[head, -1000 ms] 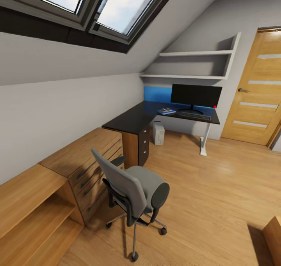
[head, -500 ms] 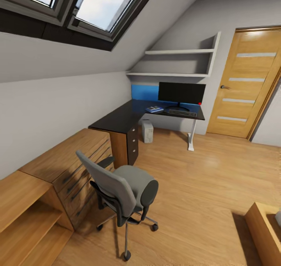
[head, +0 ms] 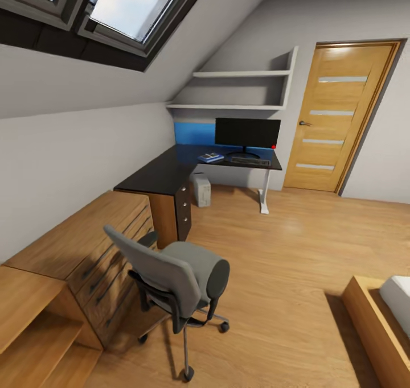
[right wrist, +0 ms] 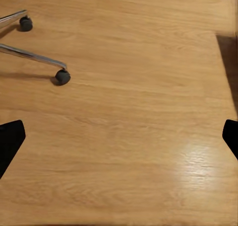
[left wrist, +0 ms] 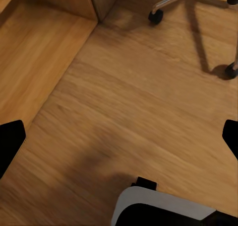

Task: In the bedroom, organize the workspace by keeping the computer under the desk, ensuring the monitor is on the desk, placing the keyboard on the desk next to the monitor, placing the mouse on the desk next to the keyboard, moving the folder from the swivel chair onto the desk next to the mouse, stacking the notebook on top of the folder with the pen on top of the notebook, and positioning the swivel chair next to the desk.

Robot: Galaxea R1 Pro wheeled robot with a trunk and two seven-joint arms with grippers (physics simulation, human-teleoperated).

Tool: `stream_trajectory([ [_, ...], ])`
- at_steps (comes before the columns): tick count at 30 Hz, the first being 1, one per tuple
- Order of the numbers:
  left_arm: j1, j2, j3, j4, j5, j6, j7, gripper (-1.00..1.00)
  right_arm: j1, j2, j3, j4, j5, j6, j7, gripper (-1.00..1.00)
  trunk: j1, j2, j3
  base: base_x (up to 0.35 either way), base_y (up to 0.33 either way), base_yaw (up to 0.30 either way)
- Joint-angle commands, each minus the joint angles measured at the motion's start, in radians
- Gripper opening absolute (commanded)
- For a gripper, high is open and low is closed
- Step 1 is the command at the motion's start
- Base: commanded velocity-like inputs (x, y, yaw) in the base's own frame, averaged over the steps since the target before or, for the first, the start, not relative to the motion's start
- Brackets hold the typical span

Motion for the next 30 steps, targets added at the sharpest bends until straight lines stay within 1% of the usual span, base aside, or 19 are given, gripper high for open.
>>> stream_trajectory([
  [1,0.000,0.000,-0.009,-0.001,0.002,-0.001,0.009,1.00,-0.001,0.000,0.009,0.001,-0.006,-0.003,-0.005,1.00,0.000,-0.001,-0.002,0.000,0.330,-0.243],
  [9,0.000,0.001,-0.014,-0.001,0.000,0.001,0.008,1.00,-0.001,0.000,0.009,0.001,-0.007,-0.003,-0.005,1.00,0.000,-0.001,-0.008,0.000,0.324,-0.233],
  [19,0.000,0.001,-0.011,-0.001,0.000,0.001,0.008,1.00,-0.001,0.000,0.009,0.001,-0.006,-0.003,-0.005,1.00,0.000,-0.001,-0.019,0.000,0.192,-0.215],
  [30,0.000,0.001,-0.012,-0.001,0.000,0.001,0.008,1.00,-0.001,0.001,0.009,0.001,-0.005,-0.003,-0.005,1.00,0.000,-0.001,-0.033,0.000,0.318,-0.186],
])
